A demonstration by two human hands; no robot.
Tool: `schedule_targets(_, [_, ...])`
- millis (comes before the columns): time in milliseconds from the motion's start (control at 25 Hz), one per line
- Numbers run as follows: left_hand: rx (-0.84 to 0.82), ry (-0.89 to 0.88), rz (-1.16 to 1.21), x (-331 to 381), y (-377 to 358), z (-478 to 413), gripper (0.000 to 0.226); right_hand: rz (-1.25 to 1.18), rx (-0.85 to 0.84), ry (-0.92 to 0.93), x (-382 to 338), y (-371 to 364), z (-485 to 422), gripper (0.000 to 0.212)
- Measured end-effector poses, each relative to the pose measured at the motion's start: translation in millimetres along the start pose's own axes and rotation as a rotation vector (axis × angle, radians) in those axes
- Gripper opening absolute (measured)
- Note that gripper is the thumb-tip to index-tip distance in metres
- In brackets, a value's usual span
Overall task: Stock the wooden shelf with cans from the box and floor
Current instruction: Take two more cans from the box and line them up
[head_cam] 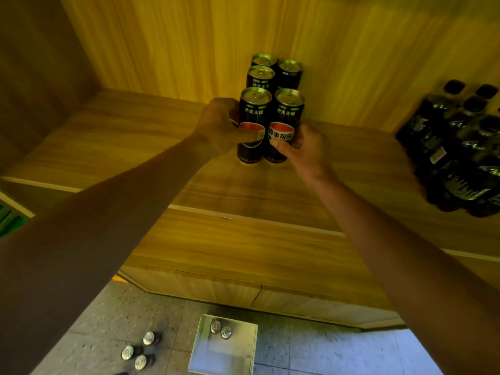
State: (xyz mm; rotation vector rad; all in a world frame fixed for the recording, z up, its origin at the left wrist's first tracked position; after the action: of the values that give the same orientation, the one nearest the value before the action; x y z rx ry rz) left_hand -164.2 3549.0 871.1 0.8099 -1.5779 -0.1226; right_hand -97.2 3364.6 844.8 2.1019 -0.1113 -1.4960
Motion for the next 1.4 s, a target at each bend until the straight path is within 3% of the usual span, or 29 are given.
schedule_targets(360, [0.033, -0.014, -0.036, -0.4, -5.6, -27.8, 0.058, 0.059, -0.025, -0.006, 6.3, -10.7, -58.2, 0.044])
schedule_targets(760, [0.039, -0.011, -0.059, -3.6, -5.3, -26.4, 0.059, 0.099, -0.064, -0.029, 1.8, -8.6, -58.3, 0.045])
schedule_targets(880, [0.007, 0.018, -0.077, -3.9, -6.2, -23.6, 0.07, 0.2, -0.095, -0.022, -3.4, -3.7, -49.5, 0.049])
schedule_targets(1000, [-0.044, -0.01, -0.3, 3.2, -0.8, -9.4, 0.085, 0.455, -0.08, -0.008, -8.9, 6.8, -28.3, 0.057])
schedule_targets(1120, [-0.074, -0.133, -0.568, 17.4, 9.7, 21.6, 0.075, 0.664, -0.073, 0.016, -22.9, 16.4, 1.3, 0.062])
schedule_targets(1400, [-0.303, -0.469, -0.923, 55.8, 8.0, 133.1, 0.067, 0.969, -0.131, 0.07, -78.1, 18.8, 112.0, 0.065])
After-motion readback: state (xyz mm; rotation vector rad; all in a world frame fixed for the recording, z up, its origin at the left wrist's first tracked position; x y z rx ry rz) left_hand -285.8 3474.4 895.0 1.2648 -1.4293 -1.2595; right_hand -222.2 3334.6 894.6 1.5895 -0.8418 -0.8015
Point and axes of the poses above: each hand's wrist, its own z-axis away from the middle knuckle, its own y-axis out of the back of the hand, x = y × z, the point moved 9 cm from there along -z, towards the middle knuckle, and after that the axes turned 5 degrees about -y, right-handed, at the moved point
